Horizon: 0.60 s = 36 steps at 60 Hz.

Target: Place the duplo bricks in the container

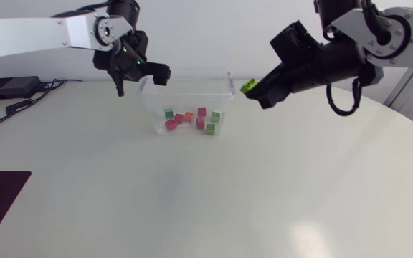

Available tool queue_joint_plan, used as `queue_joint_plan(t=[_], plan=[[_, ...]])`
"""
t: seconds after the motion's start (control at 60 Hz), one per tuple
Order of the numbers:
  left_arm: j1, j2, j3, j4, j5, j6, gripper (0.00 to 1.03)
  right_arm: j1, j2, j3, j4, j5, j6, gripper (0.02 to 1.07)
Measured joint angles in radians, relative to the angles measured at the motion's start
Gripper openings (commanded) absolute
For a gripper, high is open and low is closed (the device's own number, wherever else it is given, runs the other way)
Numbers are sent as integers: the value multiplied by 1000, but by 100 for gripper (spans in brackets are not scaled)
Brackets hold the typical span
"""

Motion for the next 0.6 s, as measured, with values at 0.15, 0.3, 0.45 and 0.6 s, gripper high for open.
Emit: queue_joint_plan(t=[0.15, 0.3, 0.45, 0.6], plan=[[15, -201, -110, -48, 27, 7, 100, 28, 114, 127, 67, 10, 45, 20], [18, -351, -220, -72, 54, 25, 100, 61, 211, 220, 127, 30, 65, 20], [18, -487, -344, -115, 57, 30, 100, 87, 328, 327, 198, 82, 71, 22], [18, -620, -439, -163, 58, 51, 100, 100, 478, 464, 228, 123, 89, 30]])
